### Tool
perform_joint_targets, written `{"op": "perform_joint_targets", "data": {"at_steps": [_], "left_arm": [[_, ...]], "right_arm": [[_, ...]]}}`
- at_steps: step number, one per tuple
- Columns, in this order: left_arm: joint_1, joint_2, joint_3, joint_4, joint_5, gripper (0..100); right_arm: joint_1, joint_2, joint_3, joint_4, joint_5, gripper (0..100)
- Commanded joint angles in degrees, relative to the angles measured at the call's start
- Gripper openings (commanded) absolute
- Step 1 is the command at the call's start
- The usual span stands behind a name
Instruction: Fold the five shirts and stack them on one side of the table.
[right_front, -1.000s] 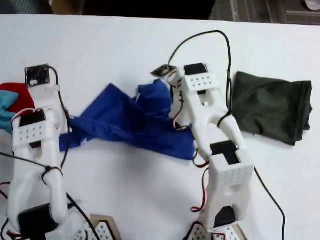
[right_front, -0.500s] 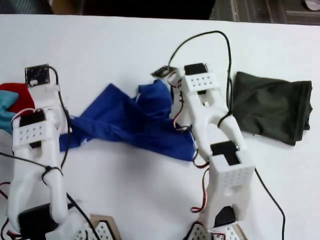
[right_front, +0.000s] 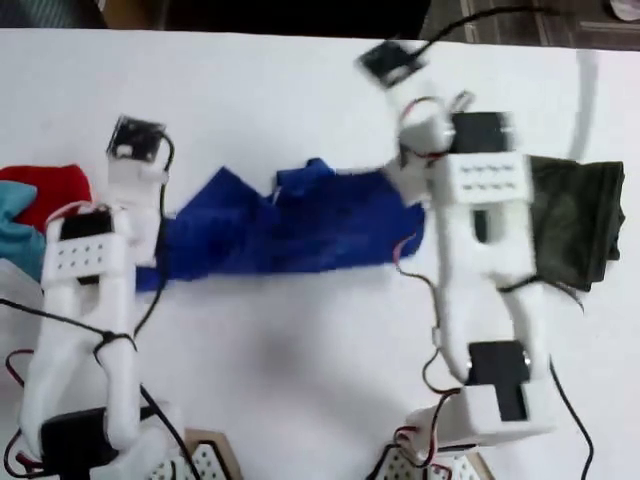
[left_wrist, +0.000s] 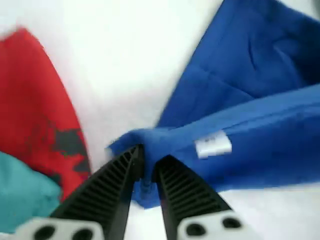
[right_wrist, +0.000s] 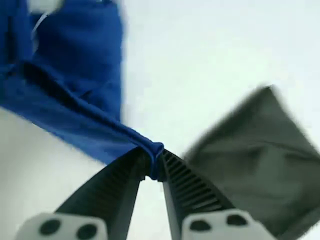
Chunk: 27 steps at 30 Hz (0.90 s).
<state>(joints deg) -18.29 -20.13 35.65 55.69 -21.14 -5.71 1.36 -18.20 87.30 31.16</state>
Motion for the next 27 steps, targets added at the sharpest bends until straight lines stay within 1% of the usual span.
{"op": "perform_joint_targets", "data": {"at_steps": [1, 4, 8, 13, 16, 19, 22, 25, 27], "left_arm": [[0.5, -0.4, -11.4, 5.5, -3.2, 3], [0.9, -0.4, -19.6, 9.7, -3.2, 3], [1.3, -0.4, -30.4, 17.0, -2.9, 3], [5.4, -0.5, -44.8, 29.5, -2.9, 3], [6.9, -0.5, -55.7, 36.8, -3.0, 3], [6.8, -0.5, -66.5, 41.9, -3.3, 3], [6.8, -0.5, -74.3, 45.5, -3.3, 3], [6.7, -0.5, -75.5, 46.2, -3.3, 3], [5.3, -0.5, -75.6, 46.3, -3.3, 3]], "right_arm": [[2.9, -3.6, -5.4, -3.2, 1.3, 1.9], [4.2, -4.4, -10.2, -3.7, 4.5, 1.9], [5.2, -6.5, -16.5, -2.1, 4.8, 1.9], [5.0, -12.7, -22.9, 0.0, 4.8, 1.9], [5.2, -18.0, -25.8, -0.4, 4.9, 1.9], [5.3, -22.9, -27.0, -0.5, 4.9, 1.9], [5.4, -26.9, -27.3, -1.8, 5.0, 1.9], [7.7, -28.9, -26.3, -3.6, 5.0, 1.9], [8.7, -29.3, -26.0, -4.2, 5.0, 1.9]]}}
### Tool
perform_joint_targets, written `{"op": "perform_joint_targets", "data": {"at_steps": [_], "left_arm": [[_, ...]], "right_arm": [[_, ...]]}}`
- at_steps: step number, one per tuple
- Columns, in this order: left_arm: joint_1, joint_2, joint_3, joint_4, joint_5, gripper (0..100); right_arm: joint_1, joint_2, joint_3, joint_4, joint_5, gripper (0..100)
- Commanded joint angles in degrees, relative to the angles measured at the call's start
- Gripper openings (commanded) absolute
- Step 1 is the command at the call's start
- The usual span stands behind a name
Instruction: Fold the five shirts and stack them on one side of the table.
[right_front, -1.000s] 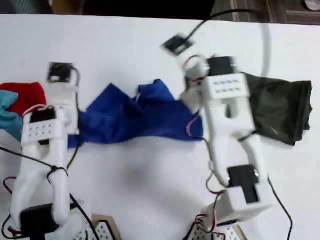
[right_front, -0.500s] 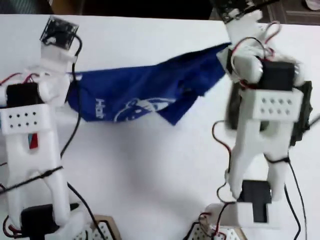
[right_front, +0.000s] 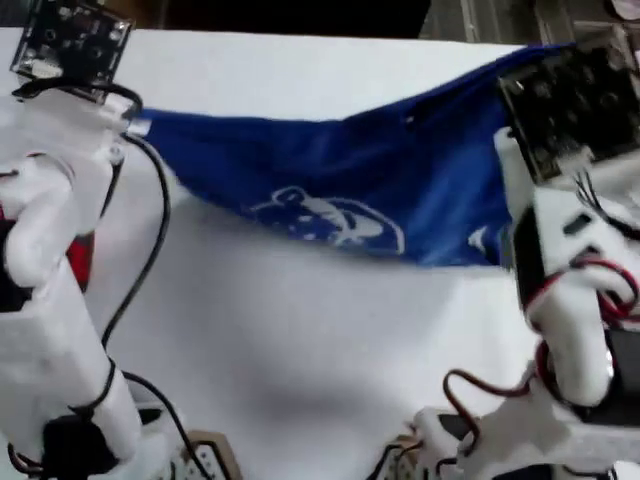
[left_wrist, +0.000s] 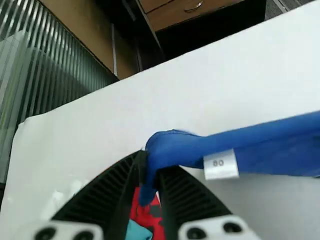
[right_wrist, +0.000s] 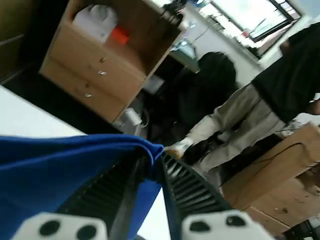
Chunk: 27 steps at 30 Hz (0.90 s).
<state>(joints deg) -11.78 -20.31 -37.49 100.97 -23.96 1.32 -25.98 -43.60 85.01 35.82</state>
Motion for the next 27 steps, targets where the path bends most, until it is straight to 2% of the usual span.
{"op": "perform_joint_targets", "data": {"at_steps": [1, 8, 20, 27], "left_arm": [[-2.0, -0.4, -2.7, 1.1, -0.4, 3], [-6.0, -2.0, -2.7, 1.0, -0.4, 3], [-6.3, -22.1, 2.4, 0.9, -0.4, 3], [-6.3, -27.7, 9.1, 0.4, -0.4, 3]], "right_arm": [[1.8, -2.2, -0.6, -1.8, 0.4, 1.9], [1.4, -4.9, -0.6, -0.9, 0.0, 1.9], [1.3, -21.4, -0.6, 0.1, 0.2, 1.9], [1.3, -26.2, -1.1, -0.7, 0.3, 1.9]]}}
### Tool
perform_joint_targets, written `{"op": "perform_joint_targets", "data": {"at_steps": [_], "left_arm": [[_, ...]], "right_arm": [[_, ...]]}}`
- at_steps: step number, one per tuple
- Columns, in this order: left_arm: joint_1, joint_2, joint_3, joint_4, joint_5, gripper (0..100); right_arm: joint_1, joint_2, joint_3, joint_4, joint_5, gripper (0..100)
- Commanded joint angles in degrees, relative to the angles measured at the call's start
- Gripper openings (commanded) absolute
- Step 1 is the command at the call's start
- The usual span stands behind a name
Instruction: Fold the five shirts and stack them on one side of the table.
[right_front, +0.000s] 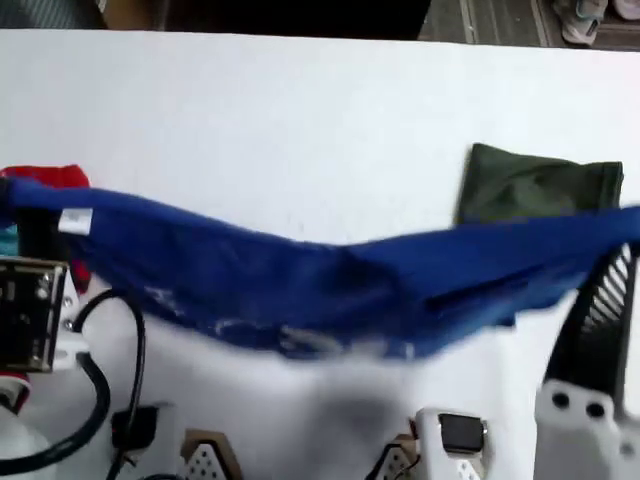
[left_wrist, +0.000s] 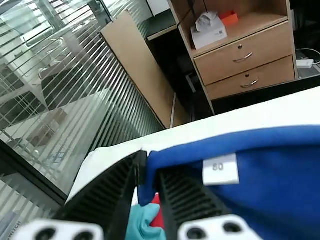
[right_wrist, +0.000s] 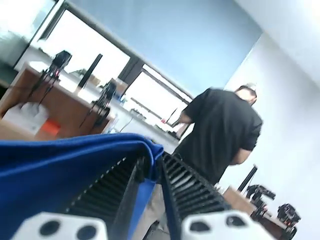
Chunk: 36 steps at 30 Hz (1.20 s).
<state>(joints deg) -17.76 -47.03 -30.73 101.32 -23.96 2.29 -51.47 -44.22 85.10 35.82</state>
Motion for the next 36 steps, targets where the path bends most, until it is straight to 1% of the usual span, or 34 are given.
{"op": "perform_joint_targets", "data": {"at_steps": [1, 4, 15, 23, 24, 30, 33, 36], "left_arm": [[-0.4, -1.3, 3.8, -0.4, -0.4, 3], [-0.4, -1.4, 6.5, -1.1, -0.4, 3], [-0.4, -1.5, 4.1, -0.8, -0.1, 3], [-0.4, -1.5, 3.6, -0.5, -0.2, 3], [-1.2, -1.5, 3.6, -0.5, -0.2, 3], [-10.9, -1.1, 4.4, -0.7, -0.4, 3], [-11.3, -1.0, 8.0, -2.5, -0.4, 3], [-11.3, -0.9, 15.1, -6.3, -0.2, 2]], "right_arm": [[0.3, -1.0, -0.4, -1.6, 0.3, 1.9], [0.3, -2.0, -0.5, -4.4, 0.1, 1.9], [0.4, -8.7, -0.5, -10.5, 0.3, 1.9], [0.4, -9.1, 0.1, -10.3, -0.1, 1.9], [0.4, -8.9, 0.4, -10.3, -0.1, 1.9], [0.4, -6.8, 8.4, -10.9, 0.3, 1.9], [0.3, -4.7, 13.5, -10.9, 0.2, 1.9], [0.3, -1.9, 20.3, -12.0, -0.2, 2.0]]}}
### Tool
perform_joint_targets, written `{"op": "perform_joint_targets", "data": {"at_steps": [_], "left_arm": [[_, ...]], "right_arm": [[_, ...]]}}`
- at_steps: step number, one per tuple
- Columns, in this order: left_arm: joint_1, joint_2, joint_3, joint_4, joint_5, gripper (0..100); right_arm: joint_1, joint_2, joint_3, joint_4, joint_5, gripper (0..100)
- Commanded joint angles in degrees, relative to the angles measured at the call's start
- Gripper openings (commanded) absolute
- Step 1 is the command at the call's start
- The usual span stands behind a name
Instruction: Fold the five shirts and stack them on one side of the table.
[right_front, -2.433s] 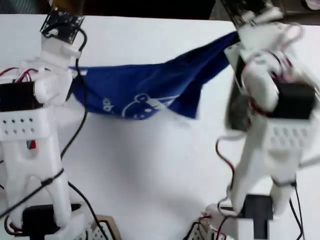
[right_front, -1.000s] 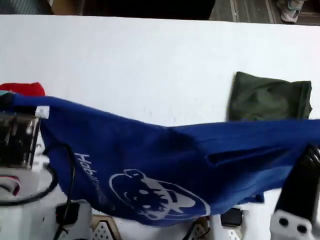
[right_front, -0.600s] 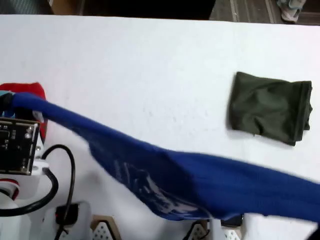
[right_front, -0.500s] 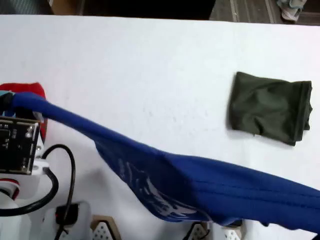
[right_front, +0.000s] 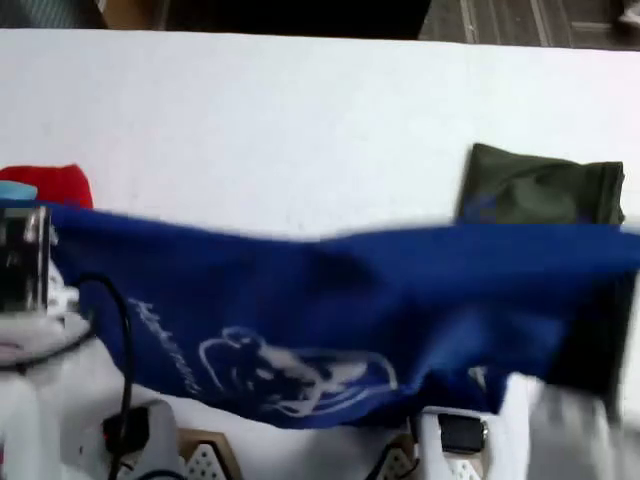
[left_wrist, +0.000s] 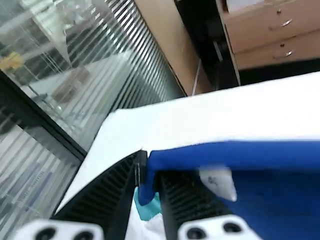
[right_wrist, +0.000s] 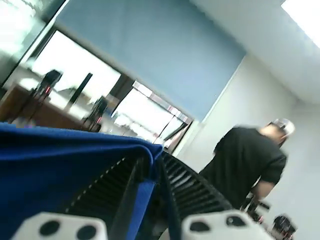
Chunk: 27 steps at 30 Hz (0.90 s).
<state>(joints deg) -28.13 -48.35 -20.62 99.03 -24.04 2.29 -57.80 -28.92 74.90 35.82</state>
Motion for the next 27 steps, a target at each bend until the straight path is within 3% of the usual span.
{"op": "perform_joint_targets", "data": {"at_steps": [1, 6, 13, 18, 27], "left_arm": [[-0.9, 0.4, 8.1, -5.8, -0.1, 2], [0.5, 0.4, 23.6, -17.8, 0.0, 2], [12.8, 4.3, 34.4, -34.7, -0.4, 2], [13.8, 17.0, 31.6, -39.5, -2.7, 2], [13.8, 41.0, 9.2, -33.6, -11.5, 2]], "right_arm": [[0.3, 5.3, 7.6, -2.2, -0.2, 2.0], [-0.7, 8.7, 21.2, -8.7, 0.2, 2.0], [-0.8, 16.5, 32.5, -23.7, 0.3, 2.0], [0.2, 24.6, 31.8, -25.1, 0.4, 2.0], [1.5, 38.9, 31.7, -34.2, 5.8, 2.0]]}}
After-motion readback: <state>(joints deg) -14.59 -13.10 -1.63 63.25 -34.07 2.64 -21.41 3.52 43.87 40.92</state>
